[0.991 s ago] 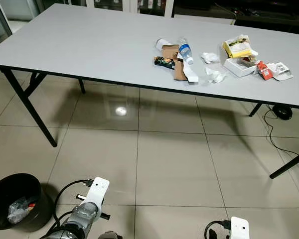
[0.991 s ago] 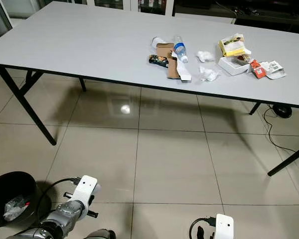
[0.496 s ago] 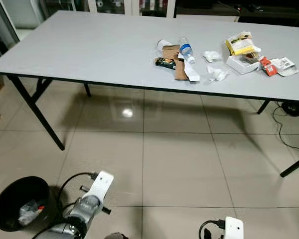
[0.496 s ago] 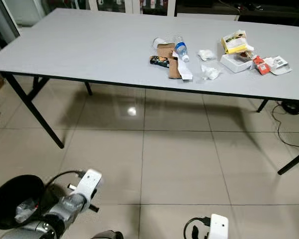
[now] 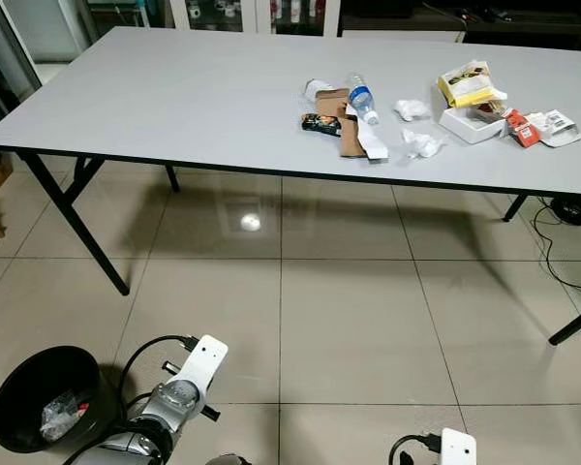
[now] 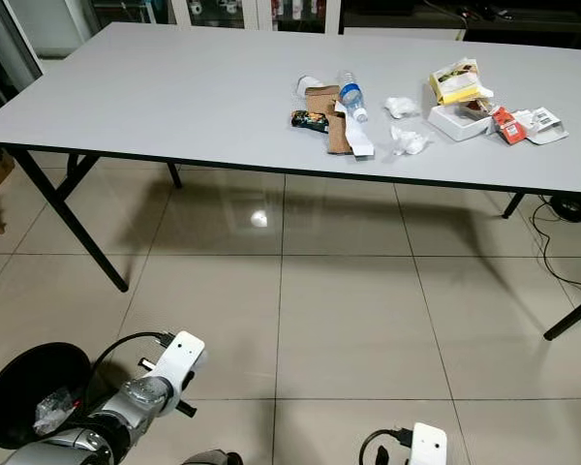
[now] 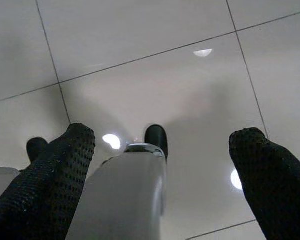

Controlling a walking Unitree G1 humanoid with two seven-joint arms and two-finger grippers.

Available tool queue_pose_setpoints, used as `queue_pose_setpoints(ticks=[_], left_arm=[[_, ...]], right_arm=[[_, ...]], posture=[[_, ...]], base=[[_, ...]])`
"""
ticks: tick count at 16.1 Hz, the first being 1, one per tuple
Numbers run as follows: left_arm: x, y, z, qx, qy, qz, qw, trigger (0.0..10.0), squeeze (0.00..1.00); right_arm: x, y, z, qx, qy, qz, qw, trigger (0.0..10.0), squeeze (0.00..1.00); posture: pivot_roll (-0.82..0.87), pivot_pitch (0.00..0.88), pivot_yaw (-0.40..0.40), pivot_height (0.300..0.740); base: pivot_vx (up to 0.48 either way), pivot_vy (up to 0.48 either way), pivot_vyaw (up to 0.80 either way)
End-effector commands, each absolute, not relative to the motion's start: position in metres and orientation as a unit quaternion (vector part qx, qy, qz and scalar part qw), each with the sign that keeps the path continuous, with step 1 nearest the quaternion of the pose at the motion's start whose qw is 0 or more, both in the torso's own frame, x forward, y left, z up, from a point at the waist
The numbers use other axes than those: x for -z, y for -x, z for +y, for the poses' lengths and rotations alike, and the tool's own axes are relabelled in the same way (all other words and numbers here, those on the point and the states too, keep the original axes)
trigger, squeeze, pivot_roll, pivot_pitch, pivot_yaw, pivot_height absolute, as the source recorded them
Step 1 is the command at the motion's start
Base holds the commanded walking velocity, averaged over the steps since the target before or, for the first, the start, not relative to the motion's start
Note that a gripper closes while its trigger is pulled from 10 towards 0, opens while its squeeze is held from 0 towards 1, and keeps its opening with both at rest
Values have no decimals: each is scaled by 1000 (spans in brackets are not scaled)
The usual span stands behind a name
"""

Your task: Picking trash to rubbish bin

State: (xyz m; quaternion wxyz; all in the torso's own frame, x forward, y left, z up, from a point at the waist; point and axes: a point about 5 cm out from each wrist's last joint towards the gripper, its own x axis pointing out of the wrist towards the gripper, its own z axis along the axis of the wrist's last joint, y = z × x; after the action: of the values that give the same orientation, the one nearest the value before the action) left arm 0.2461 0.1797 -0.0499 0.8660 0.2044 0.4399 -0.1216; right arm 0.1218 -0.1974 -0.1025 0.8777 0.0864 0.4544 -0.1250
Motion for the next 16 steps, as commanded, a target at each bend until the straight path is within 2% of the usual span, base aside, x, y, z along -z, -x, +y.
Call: queue_pose_setpoints(ticks=[1,4,9,12,13,16], left_arm=[[51,-245,180,115,-206,438,867,10000,0],[50,-245,179,95,-171,411,891,10000,0],[46,-248,175,109,-178,374,904,10000,0],[46,-248,173,130,-189,368,901,10000,0],[47,-247,173,127,-193,366,901,10000,0],[44,-249,172,132,-216,342,905,10000,0]], right_arm=[[104,-117,-200,132,-85,460,874,10000,0],[100,-121,-206,128,-72,444,884,10000,0],[91,-131,-215,137,-94,383,909,10000,0],[79,-138,-218,114,-77,318,938,10000,0],[65,-150,-217,89,-79,259,958,10000,0],[32,-173,-209,26,-52,179,982,10000,0]], posture=[[118,51,26,740],[114,48,17,740],[128,56,0,740],[144,68,-16,740],[156,76,-22,740],[160,84,-27,740]], base=[[0,0,0],[0,0,0],[0,0,0],[0,0,0],[0,0,0],[0,0,0]])
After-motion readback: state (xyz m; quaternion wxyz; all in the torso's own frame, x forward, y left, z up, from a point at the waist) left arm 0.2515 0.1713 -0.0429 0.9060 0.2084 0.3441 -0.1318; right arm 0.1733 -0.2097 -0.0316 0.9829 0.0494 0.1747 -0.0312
